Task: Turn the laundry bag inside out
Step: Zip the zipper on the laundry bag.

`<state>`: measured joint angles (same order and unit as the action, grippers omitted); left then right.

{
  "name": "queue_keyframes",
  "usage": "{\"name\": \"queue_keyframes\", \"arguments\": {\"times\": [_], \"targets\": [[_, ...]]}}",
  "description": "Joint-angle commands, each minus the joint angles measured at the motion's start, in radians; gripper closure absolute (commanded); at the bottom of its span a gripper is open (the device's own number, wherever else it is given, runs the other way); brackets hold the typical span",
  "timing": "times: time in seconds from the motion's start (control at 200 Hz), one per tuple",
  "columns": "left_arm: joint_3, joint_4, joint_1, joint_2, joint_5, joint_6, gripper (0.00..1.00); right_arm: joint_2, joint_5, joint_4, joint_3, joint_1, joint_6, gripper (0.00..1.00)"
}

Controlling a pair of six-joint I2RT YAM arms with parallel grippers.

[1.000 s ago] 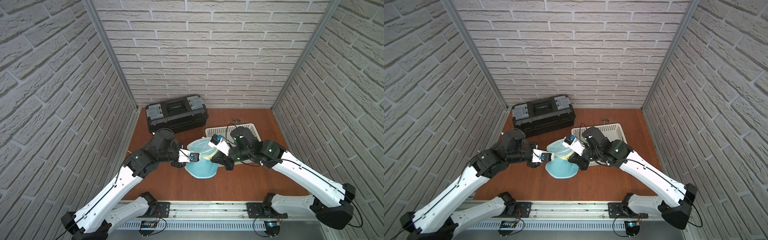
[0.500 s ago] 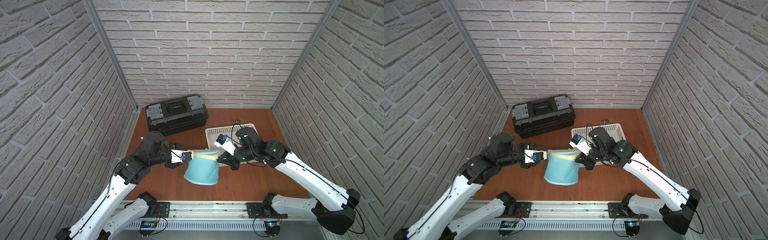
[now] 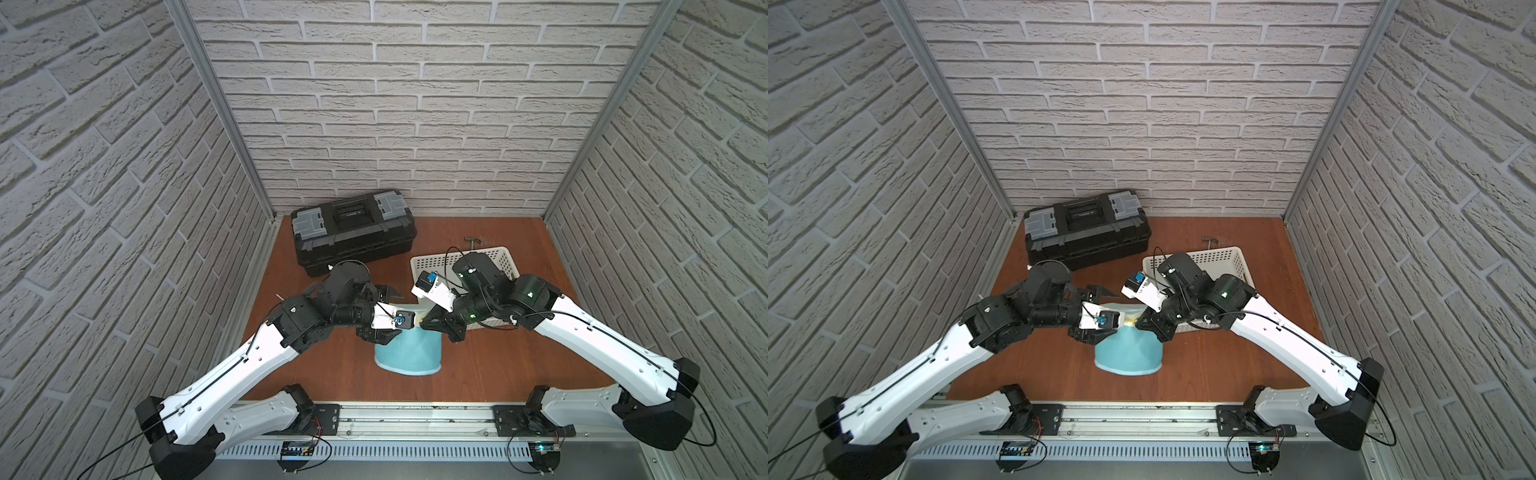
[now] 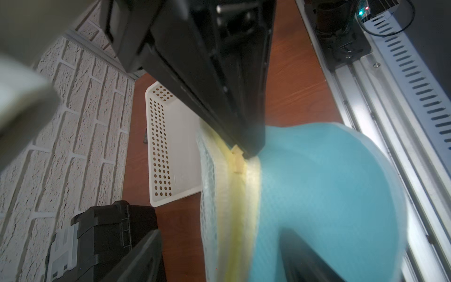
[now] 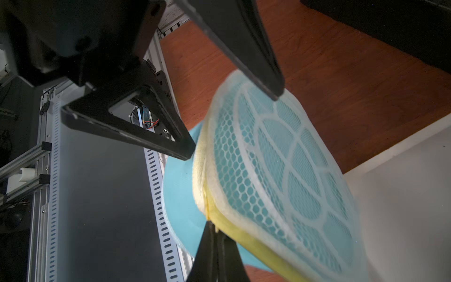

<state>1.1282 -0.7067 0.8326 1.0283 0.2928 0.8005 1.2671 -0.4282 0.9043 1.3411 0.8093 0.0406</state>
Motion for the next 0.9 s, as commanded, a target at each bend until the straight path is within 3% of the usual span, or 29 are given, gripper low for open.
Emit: {"name": "queue_keyframes", "arguments": {"times": [0.0,0.32,0.57,0.74,0.895], "targets": [[0.034,0.017,0.005,0.016,-0.021,0.006,0.23,-0.003,-0.026,-0.055,0.033,0.010,-0.002,0.97],[0.079,0.023,0.019,0.064,0.003,0.003,0.58,-0.001,-0.032,-0.067,0.036,0.018,-0.012,0.97],[0.105,-0.015,0.022,0.070,0.026,0.022,1.00,-0.037,0.015,-0.034,0.015,0.018,-0.005,0.97],[0.098,-0.040,0.015,0.029,-0.010,0.038,1.00,-0.081,0.083,0.022,-0.001,0.012,-0.007,0.97],[0.053,-0.037,-0.050,-0.044,0.008,0.039,1.00,-0.136,0.102,0.061,-0.047,-0.031,0.002,0.97]]}}
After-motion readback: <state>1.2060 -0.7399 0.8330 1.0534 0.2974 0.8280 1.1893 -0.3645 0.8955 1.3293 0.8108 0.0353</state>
